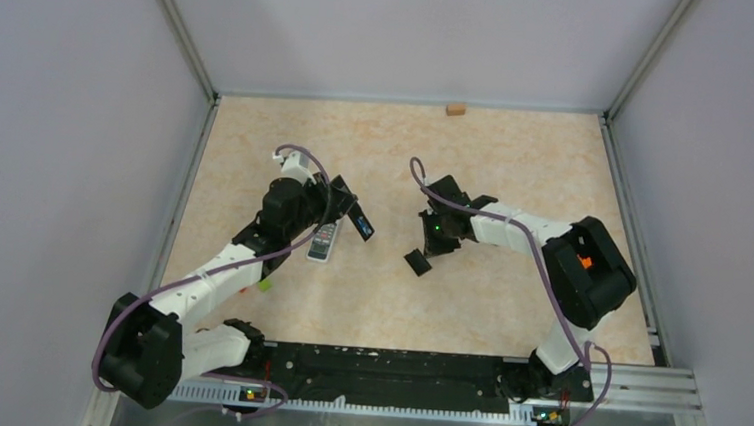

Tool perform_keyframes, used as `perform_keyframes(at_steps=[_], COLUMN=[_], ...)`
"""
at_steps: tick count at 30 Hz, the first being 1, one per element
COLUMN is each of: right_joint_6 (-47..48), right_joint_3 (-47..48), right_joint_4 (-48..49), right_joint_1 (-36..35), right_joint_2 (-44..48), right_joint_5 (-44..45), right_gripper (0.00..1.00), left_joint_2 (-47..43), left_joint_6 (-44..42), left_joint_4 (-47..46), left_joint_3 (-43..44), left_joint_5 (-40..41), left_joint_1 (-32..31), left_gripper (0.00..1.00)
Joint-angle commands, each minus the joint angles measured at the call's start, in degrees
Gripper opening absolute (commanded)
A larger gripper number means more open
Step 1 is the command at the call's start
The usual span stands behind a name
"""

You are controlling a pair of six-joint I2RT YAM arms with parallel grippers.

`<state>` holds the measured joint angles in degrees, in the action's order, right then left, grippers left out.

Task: Load the batteries into the remote control
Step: Adjust the battery cover at the center of the board, then pick up the battery cover at the center of the board.

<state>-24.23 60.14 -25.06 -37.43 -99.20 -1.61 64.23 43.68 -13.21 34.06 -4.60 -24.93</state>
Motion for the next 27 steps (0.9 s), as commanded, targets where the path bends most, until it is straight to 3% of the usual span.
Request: perform_keyframes(at_steps=[1,6,10,12,16,20,27], right_joint_6=[2.5,5.8,16.6,21.7,32.6,43.4,51.0], right_joint_3=[1.3,0.3,-0.1,-0.4,-1.6,-3.0,-1.5], right_joint_4=[1.4,3.4,2.5,1.8,-0.6,-4.3,-4.2], right_joint_1=[-0.5,-1.7,-7.1,-9.5,-11.8,-12.2,-12.8], right_joint_2=[0.9,4.3,7.8,9.0,9.4,9.3,8.7], right_joint_5=[-9.3,-7.8,-4.5,-2.4,0.2,2.3,0.5], right_gripper=[0.05,0.09,0.32,0.37,0.41,0.41,0.4], left_joint_2=[-1.3,-2.7,-5.3,-7.2,-10.1,-11.7,-10.9], left_joint_6=[-0.5,-0.8,-0.7,-0.2,2.0,4.6,6.5], left_joint_4=[-2.2,-1.1,2.4,4.4,8.6,11.7,11.4], left_joint_3=[1.0,1.1,1.2,1.2,1.0,0.8,0.7], left_joint_5=[0.7,2.6,8.0,10.9,15.1,13.3,8.8], left_joint_1=[0.3,0.5,0.9,1.3,3.5,8.0,12.1], left_gripper=[0.0,0.0,0.0,0.0,0.0,0.0,0.0])
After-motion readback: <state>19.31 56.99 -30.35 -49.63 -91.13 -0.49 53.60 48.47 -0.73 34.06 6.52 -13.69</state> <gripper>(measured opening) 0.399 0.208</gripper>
